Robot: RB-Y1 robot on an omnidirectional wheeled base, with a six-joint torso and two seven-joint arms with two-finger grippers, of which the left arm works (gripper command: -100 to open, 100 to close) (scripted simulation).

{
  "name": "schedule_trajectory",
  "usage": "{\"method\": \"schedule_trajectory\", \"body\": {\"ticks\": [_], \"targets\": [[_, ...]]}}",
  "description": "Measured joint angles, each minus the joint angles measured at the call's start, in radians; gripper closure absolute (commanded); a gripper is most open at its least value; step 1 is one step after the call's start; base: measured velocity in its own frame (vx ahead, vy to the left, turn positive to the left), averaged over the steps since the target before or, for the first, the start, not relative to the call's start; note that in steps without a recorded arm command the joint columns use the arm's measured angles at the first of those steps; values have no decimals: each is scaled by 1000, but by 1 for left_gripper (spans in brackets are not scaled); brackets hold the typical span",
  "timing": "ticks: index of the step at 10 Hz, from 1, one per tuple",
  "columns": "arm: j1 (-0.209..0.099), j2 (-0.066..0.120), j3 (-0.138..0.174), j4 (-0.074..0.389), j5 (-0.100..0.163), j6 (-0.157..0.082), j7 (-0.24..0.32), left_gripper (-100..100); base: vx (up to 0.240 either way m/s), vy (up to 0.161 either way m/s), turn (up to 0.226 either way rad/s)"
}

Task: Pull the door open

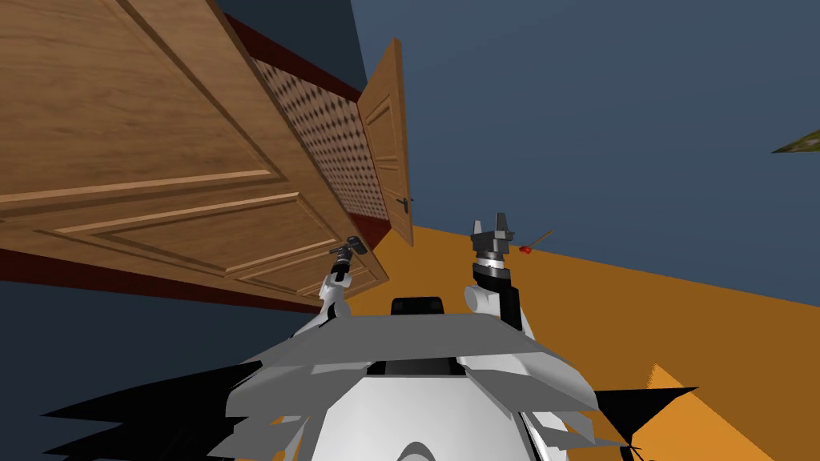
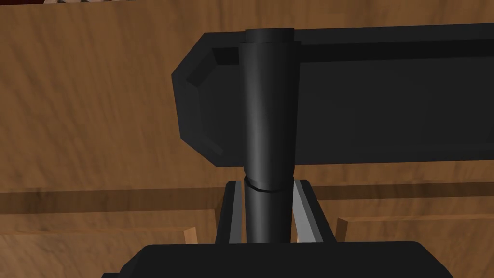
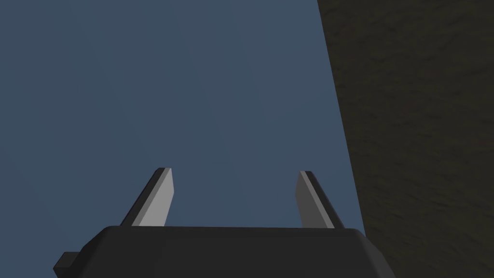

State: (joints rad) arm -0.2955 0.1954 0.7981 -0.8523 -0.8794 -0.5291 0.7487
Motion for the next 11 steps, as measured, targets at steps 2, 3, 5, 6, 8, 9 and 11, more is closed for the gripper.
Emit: {"method": "schedule_trajectory", "body": {"ticks": [2,3,5,6,8,9,11], "targets": [[-2,0,-17,7,-10,-11,10,100,-198,40,-48],[-1,0,-27,6,-16,-16,18,100,-191,41,-43],[1,-2,-49,1,-28,-22,37,100,-209,58,-53],[-1,0,-57,9,-32,-28,42,100,-194,51,-49],[-2,-1,-67,16,-38,-35,48,100,-107,17,-40],[-3,1,-70,18,-45,-40,54,100,-182,42,-54],[-2,2,-83,6,-66,-52,79,100,-200,53,-49]]}}
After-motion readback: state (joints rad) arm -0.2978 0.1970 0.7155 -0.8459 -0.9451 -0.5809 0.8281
